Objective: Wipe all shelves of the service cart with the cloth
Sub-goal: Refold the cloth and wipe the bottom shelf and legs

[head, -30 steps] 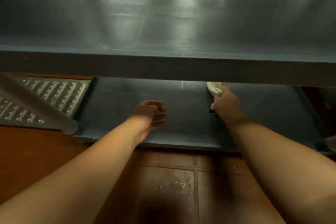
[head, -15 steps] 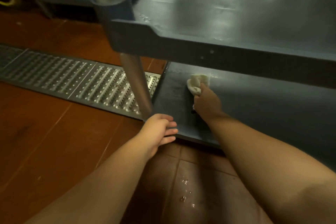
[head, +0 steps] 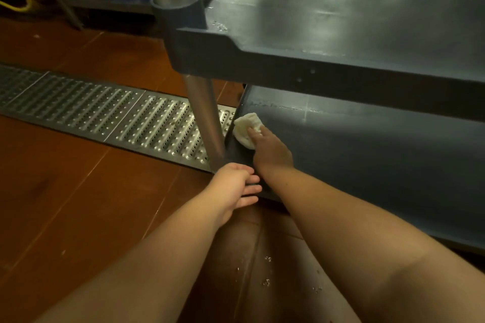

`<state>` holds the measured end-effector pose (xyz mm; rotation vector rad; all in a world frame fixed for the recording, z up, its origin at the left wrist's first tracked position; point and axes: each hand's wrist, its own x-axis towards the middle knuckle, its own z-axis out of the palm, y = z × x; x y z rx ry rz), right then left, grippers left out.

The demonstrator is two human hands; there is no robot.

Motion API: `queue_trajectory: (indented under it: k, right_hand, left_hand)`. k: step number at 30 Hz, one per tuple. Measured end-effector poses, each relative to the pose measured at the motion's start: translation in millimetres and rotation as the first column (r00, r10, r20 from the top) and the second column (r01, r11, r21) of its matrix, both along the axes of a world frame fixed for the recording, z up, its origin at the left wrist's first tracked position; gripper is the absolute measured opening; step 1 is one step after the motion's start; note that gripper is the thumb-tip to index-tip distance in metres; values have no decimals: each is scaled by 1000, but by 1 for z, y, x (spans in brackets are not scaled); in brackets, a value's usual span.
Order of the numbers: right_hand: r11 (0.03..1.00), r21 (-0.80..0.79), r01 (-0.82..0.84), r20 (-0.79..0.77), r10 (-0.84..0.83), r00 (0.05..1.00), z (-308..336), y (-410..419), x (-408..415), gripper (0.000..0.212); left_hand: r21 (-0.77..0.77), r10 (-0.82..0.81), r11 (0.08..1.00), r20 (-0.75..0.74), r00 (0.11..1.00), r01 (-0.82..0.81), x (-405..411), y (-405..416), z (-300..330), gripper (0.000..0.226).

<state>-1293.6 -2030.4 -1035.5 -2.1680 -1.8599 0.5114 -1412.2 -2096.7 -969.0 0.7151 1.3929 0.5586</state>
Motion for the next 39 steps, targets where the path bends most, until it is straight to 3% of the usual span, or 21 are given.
queue_trajectory:
  k: [8, 14, 20, 26, 32, 39]
  right_hand:
    - [997, 23, 76, 80, -77, 994, -4, -66, 133, 59]
    - [969, -28, 246, 96, -243, 965, 3, -135, 266, 56]
    - [894, -90, 438, 111, -428, 897, 6, -211, 394, 61]
    - [758, -101, 644, 154, -627, 763, 3, -276, 490, 73]
    - [687, -65, 724, 126, -714, 689, 1, -290, 519, 86]
    - [675, 57, 736, 42, -738, 674, 0, -266, 470, 60]
  left_hand:
    - [21, -57, 998, -40, 998, 58, 81, -19, 9, 27]
    - [37, -147, 988, 1, 989, 147, 180, -48, 6, 23]
    - [75, -283, 957, 24, 959, 281, 276, -79, -2, 23]
    - [47, -378, 924, -33, 925, 379, 317, -102, -18, 24]
    - [39, -353, 933, -87, 932, 357, 305, -100, -22, 24]
    - [51, -304, 950, -79, 949, 308, 259, -83, -13, 22]
